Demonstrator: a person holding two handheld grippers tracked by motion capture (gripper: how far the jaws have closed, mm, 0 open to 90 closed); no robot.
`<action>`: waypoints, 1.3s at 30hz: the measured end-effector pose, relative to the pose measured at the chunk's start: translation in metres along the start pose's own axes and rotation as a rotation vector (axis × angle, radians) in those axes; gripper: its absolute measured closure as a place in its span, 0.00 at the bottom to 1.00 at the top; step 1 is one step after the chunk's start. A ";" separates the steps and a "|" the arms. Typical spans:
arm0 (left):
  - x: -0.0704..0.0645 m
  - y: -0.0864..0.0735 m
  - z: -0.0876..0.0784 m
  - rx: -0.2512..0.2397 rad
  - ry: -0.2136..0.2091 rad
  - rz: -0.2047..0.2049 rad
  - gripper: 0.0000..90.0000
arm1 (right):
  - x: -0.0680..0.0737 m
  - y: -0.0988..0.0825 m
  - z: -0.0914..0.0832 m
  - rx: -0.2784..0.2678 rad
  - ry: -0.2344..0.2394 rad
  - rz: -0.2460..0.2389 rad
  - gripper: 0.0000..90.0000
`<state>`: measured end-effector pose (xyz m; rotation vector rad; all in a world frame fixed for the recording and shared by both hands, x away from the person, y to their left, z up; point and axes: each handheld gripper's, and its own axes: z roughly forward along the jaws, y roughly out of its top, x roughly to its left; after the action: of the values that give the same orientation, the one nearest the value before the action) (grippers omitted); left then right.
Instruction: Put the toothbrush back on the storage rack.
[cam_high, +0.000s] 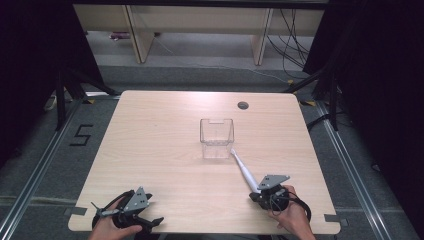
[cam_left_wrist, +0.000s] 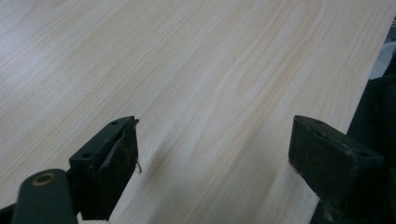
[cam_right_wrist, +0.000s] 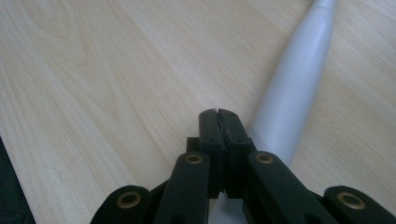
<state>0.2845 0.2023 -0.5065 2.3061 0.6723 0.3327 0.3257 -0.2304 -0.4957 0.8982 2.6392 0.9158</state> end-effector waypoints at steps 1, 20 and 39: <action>0.000 0.000 0.000 0.000 0.000 0.000 0.17 | 0.000 -0.001 -0.001 0.001 -0.011 0.011 1.00; -0.001 0.000 0.001 0.006 -0.001 -0.004 0.17 | -0.021 -0.027 -0.023 0.000 -0.071 0.087 1.00; -0.001 0.000 0.001 0.001 -0.007 -0.001 0.17 | -0.037 -0.042 -0.037 0.005 -0.120 0.188 0.99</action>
<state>0.2844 0.2011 -0.5075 2.3070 0.6707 0.3232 0.3211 -0.2971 -0.4925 1.1798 2.4893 0.8662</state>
